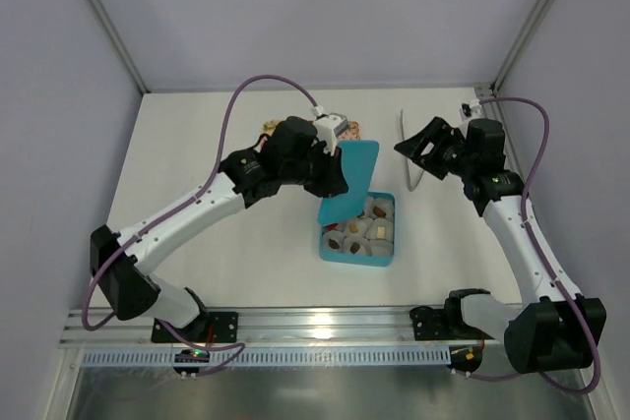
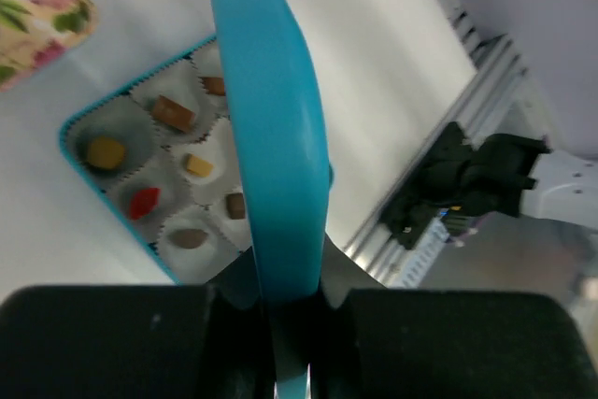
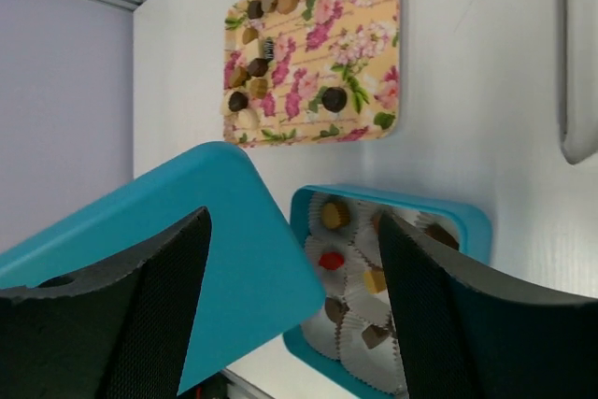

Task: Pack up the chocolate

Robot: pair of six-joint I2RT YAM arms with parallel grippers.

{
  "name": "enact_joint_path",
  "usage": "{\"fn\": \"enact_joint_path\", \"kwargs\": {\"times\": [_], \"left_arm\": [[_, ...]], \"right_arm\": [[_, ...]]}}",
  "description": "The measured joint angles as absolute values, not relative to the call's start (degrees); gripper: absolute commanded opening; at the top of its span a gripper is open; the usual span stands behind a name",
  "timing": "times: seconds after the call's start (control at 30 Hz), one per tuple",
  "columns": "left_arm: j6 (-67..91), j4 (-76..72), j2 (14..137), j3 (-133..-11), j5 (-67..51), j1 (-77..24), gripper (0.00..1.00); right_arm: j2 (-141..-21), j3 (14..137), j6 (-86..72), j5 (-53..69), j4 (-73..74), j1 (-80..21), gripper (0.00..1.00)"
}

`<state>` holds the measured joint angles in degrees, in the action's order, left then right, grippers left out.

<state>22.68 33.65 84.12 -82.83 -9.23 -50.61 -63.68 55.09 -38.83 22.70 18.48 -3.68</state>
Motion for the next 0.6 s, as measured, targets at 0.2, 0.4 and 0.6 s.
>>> {"fn": "enact_joint_path", "kwargs": {"times": [0.2,0.4,0.6], "left_arm": [[38.7,20.4,84.6,-72.4,-29.4,-43.0,0.00],[48.2,9.1,87.5,-67.7,-38.6,-43.2,0.00],[54.1,-0.2,89.9,-63.1,-42.5,-42.4,0.00]], "right_arm": [[-60.9,46.8,-35.7,19.5,19.2,-3.7,0.74],[-59.7,42.3,-34.0,18.1,19.6,-3.7,0.74],[-58.0,39.5,-33.3,17.7,18.2,-3.6,0.75]]}}
